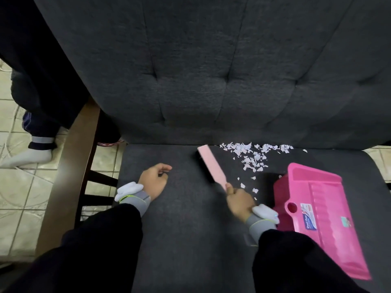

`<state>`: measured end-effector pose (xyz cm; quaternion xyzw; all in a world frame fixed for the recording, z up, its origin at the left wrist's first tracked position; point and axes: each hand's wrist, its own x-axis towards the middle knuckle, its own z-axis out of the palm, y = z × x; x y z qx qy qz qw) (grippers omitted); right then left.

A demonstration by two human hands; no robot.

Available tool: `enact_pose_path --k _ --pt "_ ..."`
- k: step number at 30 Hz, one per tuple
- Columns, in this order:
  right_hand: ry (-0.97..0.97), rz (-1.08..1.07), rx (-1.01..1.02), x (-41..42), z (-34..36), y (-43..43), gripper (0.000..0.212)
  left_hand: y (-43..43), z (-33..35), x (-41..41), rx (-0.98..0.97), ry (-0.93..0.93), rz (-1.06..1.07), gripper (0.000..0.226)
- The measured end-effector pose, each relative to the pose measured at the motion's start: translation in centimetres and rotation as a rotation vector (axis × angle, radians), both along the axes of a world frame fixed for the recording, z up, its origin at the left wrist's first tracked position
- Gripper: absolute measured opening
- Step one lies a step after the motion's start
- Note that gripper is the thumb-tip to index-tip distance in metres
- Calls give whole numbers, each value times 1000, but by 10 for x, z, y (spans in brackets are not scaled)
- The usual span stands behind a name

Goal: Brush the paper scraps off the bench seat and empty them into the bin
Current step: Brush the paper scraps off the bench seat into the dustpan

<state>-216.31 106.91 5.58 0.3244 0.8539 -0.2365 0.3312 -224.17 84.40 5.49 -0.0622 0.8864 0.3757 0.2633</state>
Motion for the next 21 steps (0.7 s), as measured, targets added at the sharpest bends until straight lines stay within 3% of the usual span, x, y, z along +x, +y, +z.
enact_pose_path --k 6,16,21 --pt "-23 5 52 32 -4 10 54 13 5 12 7 37 5 31" --pt "42 -249 70 66 -2 119 57 51 7 29 43 48 27 30" --pt "53 -95 -17 73 5 109 52 64 7 31 46 63 54 30"
